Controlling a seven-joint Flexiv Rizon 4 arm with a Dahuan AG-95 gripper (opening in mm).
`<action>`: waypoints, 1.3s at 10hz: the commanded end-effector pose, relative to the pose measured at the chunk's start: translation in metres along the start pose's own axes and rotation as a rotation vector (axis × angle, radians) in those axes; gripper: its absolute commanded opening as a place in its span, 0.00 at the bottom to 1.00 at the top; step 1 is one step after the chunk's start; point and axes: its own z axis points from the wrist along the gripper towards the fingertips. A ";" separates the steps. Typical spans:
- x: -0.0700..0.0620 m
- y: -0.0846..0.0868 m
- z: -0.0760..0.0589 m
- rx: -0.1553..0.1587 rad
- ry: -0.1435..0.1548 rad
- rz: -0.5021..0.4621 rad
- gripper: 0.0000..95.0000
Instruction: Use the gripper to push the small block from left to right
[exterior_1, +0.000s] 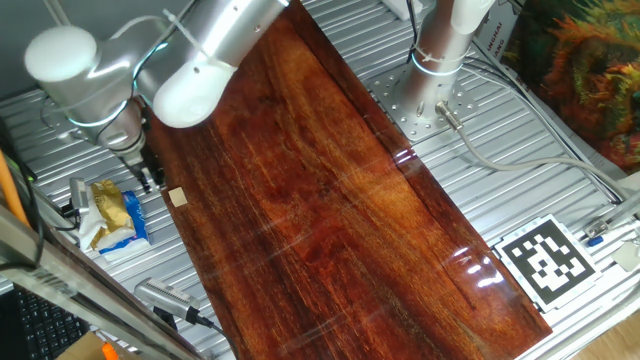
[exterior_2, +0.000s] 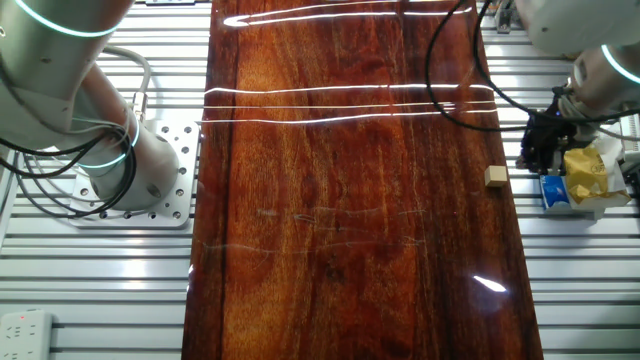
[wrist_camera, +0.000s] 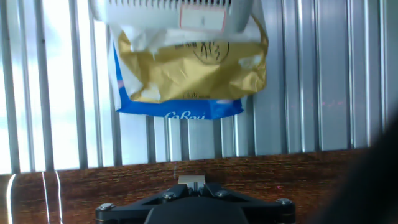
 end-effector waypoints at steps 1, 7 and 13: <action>-0.010 -0.002 0.001 -0.004 0.008 -0.003 0.00; -0.027 -0.001 0.016 0.008 0.002 -0.007 0.00; -0.035 0.002 0.018 0.008 0.000 -0.003 0.00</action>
